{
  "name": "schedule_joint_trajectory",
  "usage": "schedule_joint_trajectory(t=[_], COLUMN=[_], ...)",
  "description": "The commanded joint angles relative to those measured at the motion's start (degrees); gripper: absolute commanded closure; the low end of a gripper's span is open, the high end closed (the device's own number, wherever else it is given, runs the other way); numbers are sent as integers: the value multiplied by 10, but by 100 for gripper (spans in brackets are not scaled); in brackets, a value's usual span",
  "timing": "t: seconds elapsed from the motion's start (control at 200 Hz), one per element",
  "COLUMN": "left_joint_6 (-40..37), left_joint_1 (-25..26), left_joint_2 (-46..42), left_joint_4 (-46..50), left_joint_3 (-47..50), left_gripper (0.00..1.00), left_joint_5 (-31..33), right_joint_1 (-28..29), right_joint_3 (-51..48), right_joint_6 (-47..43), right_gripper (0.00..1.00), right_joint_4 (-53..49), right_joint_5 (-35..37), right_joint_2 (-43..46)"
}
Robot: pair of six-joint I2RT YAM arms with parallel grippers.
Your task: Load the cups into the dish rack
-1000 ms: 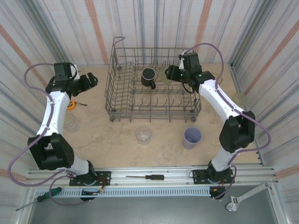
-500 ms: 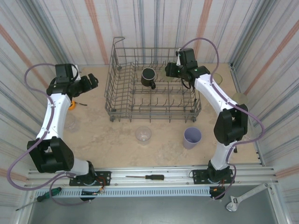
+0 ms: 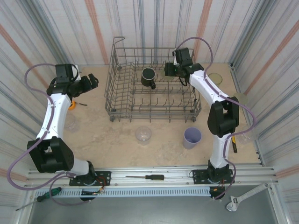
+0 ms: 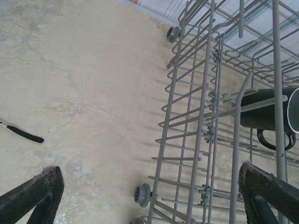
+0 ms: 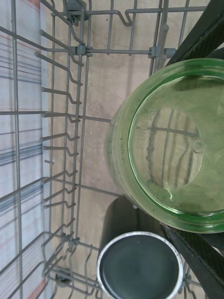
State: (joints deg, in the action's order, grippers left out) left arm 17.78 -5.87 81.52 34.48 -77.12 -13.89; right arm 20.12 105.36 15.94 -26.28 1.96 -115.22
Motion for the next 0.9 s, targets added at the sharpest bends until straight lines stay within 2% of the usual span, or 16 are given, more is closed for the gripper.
schedule_joint_trajectory(t=[0.0, 0.892], left_joint_6=[-4, 0], left_joint_1=[0, 0], left_joint_2=[-5, 3], left_joint_4=[0, 0], left_joint_3=[3, 1], left_gripper=[1, 1], left_joint_5=[-7, -20], right_joint_1=[-3, 1], right_joint_3=[40, 67], right_joint_6=[-14, -10], right_gripper=[49, 50], right_joint_4=[3, 11], right_joint_5=[8, -8], right_joint_2=[-17, -87])
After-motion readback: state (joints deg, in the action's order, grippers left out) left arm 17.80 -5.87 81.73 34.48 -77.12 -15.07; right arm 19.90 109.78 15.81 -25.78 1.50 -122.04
